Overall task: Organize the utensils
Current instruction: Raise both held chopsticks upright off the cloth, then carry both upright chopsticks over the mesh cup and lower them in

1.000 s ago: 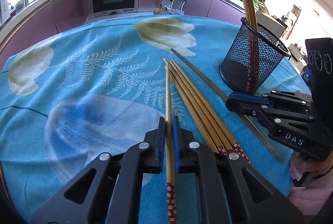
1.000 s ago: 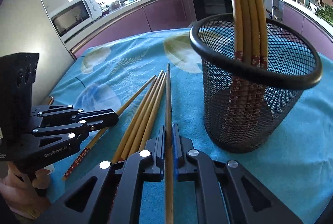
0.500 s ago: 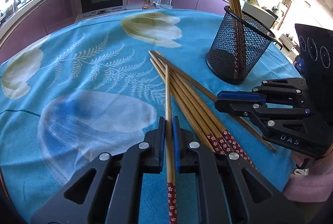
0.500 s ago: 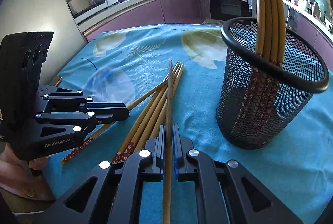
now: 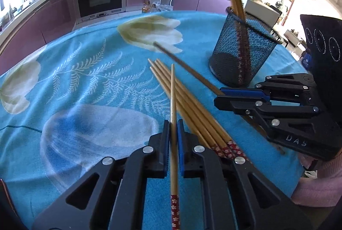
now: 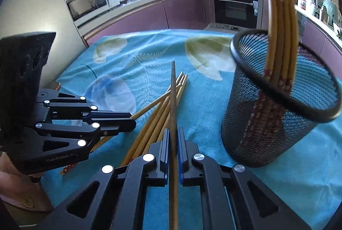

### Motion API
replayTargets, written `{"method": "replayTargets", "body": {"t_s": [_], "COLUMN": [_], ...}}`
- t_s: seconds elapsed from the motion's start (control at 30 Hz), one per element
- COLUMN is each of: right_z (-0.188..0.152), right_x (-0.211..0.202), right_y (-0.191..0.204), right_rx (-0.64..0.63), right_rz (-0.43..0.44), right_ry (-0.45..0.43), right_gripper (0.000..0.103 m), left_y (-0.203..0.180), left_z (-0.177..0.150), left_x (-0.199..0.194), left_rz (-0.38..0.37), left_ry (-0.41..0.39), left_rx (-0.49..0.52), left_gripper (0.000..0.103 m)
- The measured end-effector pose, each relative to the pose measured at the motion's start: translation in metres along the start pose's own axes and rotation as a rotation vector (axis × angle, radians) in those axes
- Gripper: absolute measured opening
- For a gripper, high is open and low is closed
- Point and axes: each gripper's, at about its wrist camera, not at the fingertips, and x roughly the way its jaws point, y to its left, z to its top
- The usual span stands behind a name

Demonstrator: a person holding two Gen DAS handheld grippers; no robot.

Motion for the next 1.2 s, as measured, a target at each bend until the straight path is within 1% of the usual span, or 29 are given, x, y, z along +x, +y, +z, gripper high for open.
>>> {"method": "replayTargets", "body": {"t_s": [0.1,0.23,0.47,0.67,0.77,0.87,0.93,1.13,1.2], "right_z": [0.003,0.009,0.013,0.02,0.025,0.031,0.035,0.046,0.05], "right_x": [-0.023,-0.054,-0.087,-0.107,-0.117,-0.126,-0.131,-0.149,-0.154], "right_y": [-0.003,-0.008,-0.017,-0.021,-0.024,-0.027,-0.03,-0.033,-0.035], "right_rx": [0.005,0.014,0.031,0.039,0.037,0.031,0.029,0.006,-0.002], "right_rz": [0.001,-0.003,-0.007,-0.003,-0.004,-0.016,-0.012,-0.054,-0.067], "right_ry": [-0.06,-0.14,-0.229,-0.295,-0.324,-0.349,-0.362,-0.413,-0.434], "right_gripper": [0.006,0.006,0.006,0.006,0.006,0.006,0.006,0.006,0.006], "left_y": [-0.001,-0.002,-0.005,-0.009,-0.01,-0.013,-0.015,-0.029,-0.035], "left_z": [0.005,0.014,0.027,0.035,0.041,0.052,0.061,0.09,0.1], "left_x": [-0.019,-0.048,-0.091,-0.12,-0.131,-0.139,-0.143,-0.152,-0.155], "left_rz": [-0.016,-0.071,-0.158,-0.206,-0.223,-0.228,-0.244,-0.274,-0.273], "left_ry": [-0.044,-0.115,-0.202,-0.269,-0.308,-0.34,-0.359,-0.417,-0.433], "left_rx": [-0.002,0.0,0.009,0.02,0.02,0.019,0.016,0.031,0.04], "left_gripper": [0.007,0.007,0.007,0.007,0.007,0.007,0.007,0.007,0.007]}}
